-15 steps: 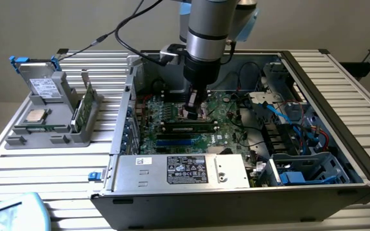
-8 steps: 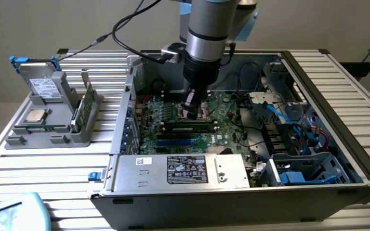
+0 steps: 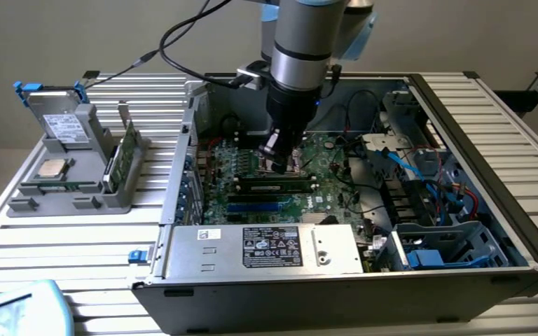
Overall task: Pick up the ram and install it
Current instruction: 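Press down the ram until it locks into place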
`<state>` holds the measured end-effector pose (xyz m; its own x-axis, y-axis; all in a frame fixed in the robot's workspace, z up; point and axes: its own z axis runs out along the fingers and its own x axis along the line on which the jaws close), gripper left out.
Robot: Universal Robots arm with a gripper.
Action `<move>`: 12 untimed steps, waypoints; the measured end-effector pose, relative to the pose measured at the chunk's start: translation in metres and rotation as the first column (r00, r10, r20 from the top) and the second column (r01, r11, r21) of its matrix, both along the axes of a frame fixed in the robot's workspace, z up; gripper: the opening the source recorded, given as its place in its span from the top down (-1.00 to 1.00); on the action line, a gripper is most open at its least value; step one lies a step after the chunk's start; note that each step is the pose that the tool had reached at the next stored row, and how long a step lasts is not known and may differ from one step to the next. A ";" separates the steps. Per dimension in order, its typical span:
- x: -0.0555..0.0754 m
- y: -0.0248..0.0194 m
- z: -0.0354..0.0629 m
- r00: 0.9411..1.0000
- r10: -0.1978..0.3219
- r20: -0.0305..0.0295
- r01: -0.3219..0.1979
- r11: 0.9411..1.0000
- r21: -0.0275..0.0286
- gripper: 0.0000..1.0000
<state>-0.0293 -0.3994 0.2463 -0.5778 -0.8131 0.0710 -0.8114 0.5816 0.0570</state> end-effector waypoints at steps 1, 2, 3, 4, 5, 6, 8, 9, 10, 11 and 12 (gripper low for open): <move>0.000 0.0000 -0.0001 1.000 -0.016 0.000 0.016 1.000 0.000 0.80; 0.000 0.0000 -0.0003 0.999 -0.032 0.000 0.032 0.999 0.000 0.80; 0.000 0.0000 -0.0004 0.999 -0.049 0.000 0.049 0.999 0.000 0.80; 0.000 0.0000 -0.0005 0.998 -0.066 0.000 0.066 0.998 0.000 0.80; 0.000 0.0000 -0.0007 0.997 -0.080 0.000 0.080 0.997 0.000 0.80; 0.000 0.0000 -0.0008 0.995 -0.096 0.000 0.096 0.995 0.000 0.80; 0.000 0.0000 -0.0011 0.992 -0.129 0.000 0.129 0.992 0.000 0.80; 0.000 0.0000 -0.0013 0.990 -0.144 0.000 0.144 0.990 0.000 0.80; 0.000 0.0000 -0.0014 0.987 -0.160 0.000 0.160 0.987 0.000 0.80; 0.000 0.0000 -0.0016 0.985 -0.175 0.000 0.175 0.985 0.000 0.80; 0.000 0.0000 -0.0018 0.982 -0.191 0.000 0.191 0.982 0.000 0.80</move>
<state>-0.0293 -0.3994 0.2446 -0.7224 -0.6878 0.0710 -0.6855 0.7258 0.0570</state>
